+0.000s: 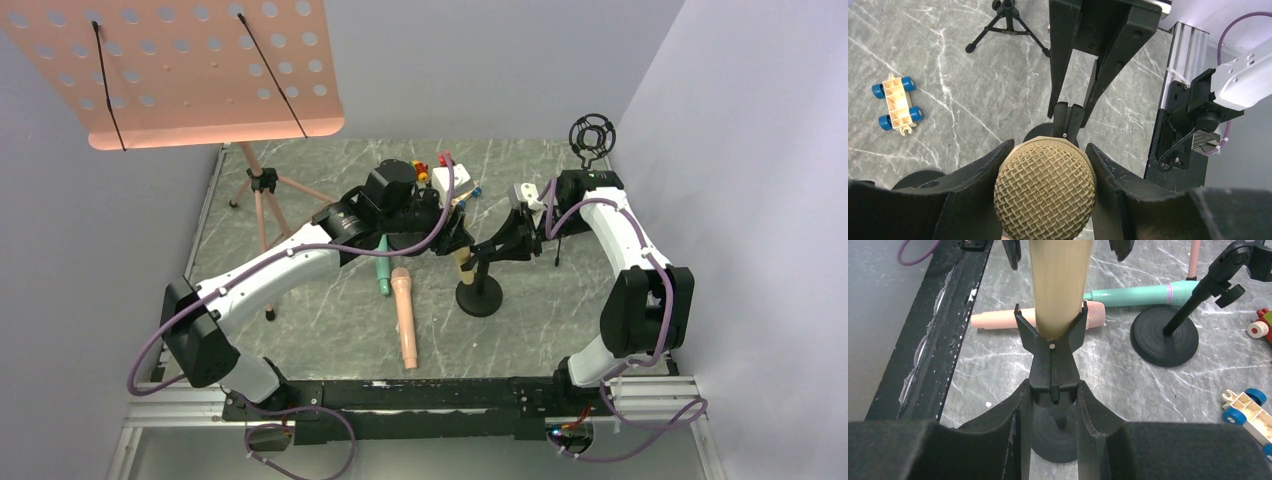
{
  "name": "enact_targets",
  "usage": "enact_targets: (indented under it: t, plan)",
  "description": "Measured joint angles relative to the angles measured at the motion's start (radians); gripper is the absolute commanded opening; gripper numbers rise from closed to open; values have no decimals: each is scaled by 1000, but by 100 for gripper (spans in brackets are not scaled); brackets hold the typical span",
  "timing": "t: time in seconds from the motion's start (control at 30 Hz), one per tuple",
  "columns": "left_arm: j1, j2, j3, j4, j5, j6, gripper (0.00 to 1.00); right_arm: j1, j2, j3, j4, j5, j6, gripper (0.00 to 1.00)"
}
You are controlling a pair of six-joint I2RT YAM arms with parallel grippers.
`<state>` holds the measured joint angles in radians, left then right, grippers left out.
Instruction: Attach the microphones to the stand
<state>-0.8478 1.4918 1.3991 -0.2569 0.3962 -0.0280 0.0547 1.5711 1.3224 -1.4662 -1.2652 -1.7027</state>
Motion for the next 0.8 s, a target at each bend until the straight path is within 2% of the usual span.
enact_targets:
  t: [0.8]
  plan:
    - [0, 49, -32, 66, 30, -37, 0, 0, 5, 1, -1, -5, -6, 5]
